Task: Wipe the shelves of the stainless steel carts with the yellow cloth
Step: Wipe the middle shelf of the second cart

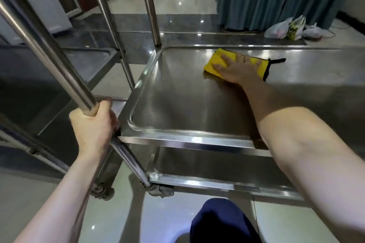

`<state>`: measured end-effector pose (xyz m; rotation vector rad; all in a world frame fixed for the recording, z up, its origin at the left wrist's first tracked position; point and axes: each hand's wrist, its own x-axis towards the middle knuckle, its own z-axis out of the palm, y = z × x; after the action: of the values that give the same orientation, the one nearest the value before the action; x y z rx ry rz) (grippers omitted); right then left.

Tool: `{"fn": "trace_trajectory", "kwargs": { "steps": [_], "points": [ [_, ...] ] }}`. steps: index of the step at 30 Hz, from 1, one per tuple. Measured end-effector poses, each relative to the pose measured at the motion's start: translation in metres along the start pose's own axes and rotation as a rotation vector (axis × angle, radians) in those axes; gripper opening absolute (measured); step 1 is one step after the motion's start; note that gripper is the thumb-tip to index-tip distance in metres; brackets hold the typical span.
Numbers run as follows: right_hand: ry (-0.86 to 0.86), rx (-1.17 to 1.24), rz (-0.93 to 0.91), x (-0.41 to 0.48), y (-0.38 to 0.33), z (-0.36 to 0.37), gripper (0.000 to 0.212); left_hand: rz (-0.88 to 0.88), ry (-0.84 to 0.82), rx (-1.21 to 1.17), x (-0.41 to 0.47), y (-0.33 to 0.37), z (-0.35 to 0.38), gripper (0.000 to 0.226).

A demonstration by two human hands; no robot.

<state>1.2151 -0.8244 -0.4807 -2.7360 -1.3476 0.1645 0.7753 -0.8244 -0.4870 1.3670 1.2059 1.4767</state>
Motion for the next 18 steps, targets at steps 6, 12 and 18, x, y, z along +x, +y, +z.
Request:
{"fn": "trace_trajectory", "kwargs": {
  "steps": [6, 12, 18],
  "points": [
    [-0.006, -0.008, -0.040, 0.020, -0.046, 0.010, 0.089, -0.004, 0.034, -0.024, 0.001, -0.001, 0.003, 0.036],
    [-0.019, -0.002, -0.127, -0.048, -0.085, 0.026, 0.087, -0.036, 0.033, 0.023, 0.002, -0.003, 0.000, 0.032],
    [-0.045, 0.005, -0.394, -0.150, -0.192, 0.050, 0.080, -0.121, 0.022, 0.044, 0.005, 0.005, -0.001, 0.040]
  ]
}}
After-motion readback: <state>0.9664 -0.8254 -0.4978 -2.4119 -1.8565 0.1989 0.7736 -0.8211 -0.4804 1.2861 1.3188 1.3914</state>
